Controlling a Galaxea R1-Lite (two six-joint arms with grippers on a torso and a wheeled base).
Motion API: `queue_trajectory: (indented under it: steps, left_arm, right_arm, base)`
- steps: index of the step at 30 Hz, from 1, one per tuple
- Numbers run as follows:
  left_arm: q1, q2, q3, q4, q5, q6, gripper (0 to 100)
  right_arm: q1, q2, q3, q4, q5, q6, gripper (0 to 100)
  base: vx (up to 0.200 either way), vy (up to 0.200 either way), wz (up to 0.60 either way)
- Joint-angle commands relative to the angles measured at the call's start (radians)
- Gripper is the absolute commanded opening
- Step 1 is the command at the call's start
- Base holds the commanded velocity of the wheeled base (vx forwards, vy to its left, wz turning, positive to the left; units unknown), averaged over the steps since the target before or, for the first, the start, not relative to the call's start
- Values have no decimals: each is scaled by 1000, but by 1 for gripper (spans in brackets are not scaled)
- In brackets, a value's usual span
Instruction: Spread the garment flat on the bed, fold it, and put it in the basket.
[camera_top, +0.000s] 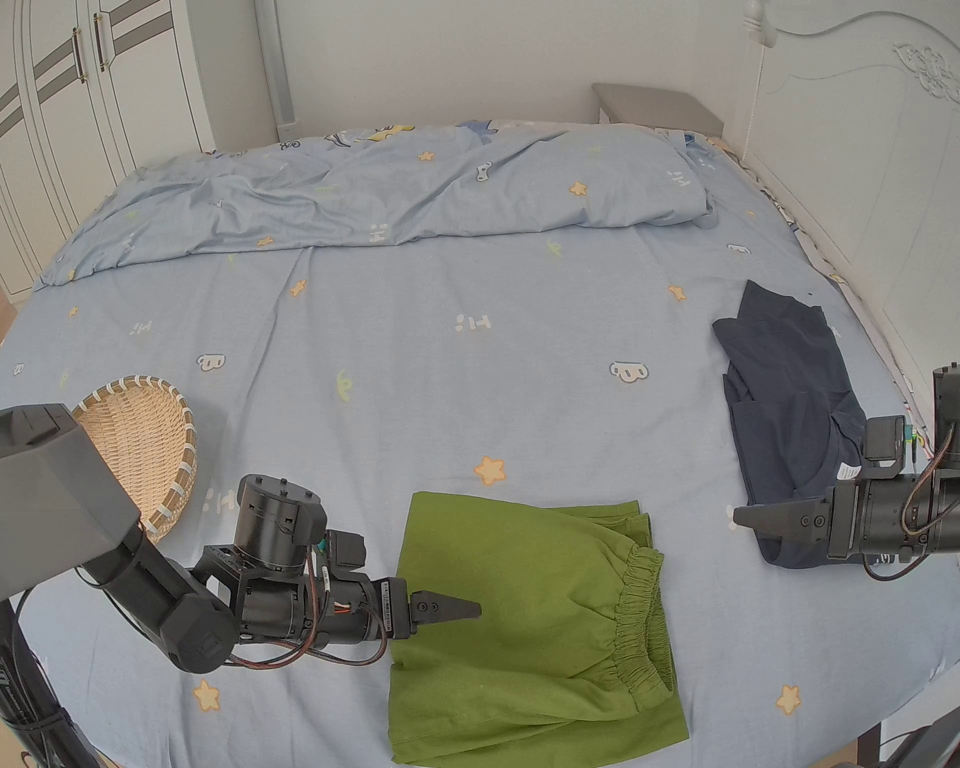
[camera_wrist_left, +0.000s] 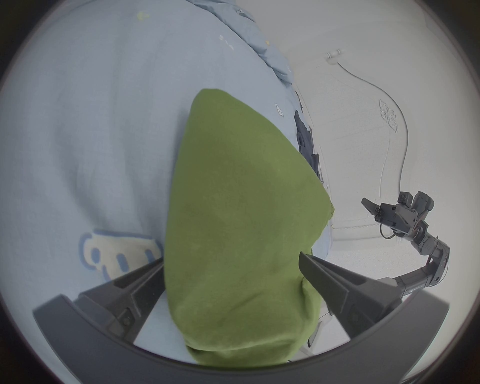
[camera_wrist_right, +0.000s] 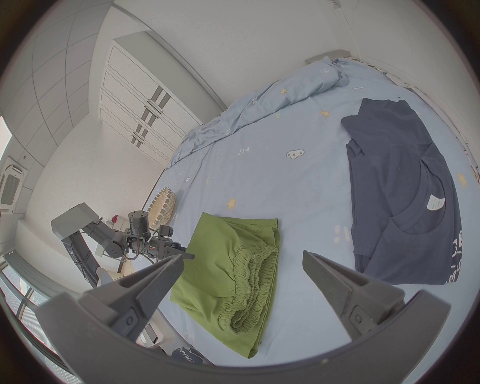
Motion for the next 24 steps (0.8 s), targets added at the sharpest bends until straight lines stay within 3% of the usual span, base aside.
queue_trajectory:
  steps: [1,11,16,17,24]
  left_arm:
    - [-38,20,20,-28,-10,-37,100]
    - [-78,78,34,-151,-16,-105,100]
    - [-77,73,36,-150,-71,-111,100]
    - [-77,73,37,-148,-79,-111,0]
    - [-69,61,30,-133,-83,-108,0]
  right_arm:
    - [0,5,0,-1,1,0,100]
    - [1,5,3,-2,4,-2,100]
    - [1,11,3,-2,5,-2,100]
    - [1,11,3,-2,5,-2,100]
    - [1,11,3,-2,5,-3,100]
  base:
    - [0,0,0]
    - [0,0,0]
    - [0,0,0]
    - [0,0,0]
    - [0,0,0]
